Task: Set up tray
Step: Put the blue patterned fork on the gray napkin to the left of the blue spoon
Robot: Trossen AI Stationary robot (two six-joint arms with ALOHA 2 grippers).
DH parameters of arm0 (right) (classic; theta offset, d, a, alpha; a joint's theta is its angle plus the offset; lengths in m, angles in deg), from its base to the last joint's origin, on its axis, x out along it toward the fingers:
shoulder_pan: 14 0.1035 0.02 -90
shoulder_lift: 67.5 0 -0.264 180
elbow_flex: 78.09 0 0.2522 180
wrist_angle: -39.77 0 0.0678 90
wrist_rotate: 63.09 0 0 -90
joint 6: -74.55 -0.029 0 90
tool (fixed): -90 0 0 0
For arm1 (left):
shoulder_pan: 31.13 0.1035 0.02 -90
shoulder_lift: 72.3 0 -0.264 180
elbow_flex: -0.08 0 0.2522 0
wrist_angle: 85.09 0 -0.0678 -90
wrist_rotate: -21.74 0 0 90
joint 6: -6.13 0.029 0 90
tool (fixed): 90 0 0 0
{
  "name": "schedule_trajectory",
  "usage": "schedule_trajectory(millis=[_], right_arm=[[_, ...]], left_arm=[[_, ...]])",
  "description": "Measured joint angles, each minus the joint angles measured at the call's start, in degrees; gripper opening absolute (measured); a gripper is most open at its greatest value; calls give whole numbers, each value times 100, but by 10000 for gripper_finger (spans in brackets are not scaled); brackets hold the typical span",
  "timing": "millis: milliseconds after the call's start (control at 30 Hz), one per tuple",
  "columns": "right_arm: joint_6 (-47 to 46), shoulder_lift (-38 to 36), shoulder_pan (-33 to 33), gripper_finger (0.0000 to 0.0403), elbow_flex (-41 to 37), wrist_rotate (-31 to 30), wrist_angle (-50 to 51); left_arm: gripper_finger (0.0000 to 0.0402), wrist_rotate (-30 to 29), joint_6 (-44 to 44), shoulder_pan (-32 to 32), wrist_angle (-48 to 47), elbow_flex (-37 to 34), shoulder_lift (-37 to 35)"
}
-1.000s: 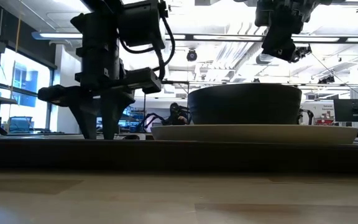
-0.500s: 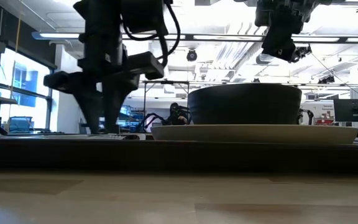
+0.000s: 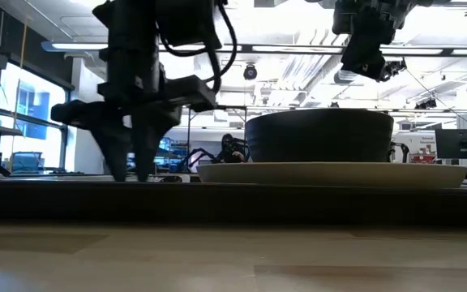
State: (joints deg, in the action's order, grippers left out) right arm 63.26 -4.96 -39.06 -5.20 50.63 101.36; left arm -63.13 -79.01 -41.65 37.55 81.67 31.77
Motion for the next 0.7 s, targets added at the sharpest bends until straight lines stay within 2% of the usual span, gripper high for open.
schedule_trajectory(millis=[700], right_arm=[[24, 0, 0, 71, 0, 0, -2]], left_arm=[[156, -253, -1, 2, -399, 0, 0]])
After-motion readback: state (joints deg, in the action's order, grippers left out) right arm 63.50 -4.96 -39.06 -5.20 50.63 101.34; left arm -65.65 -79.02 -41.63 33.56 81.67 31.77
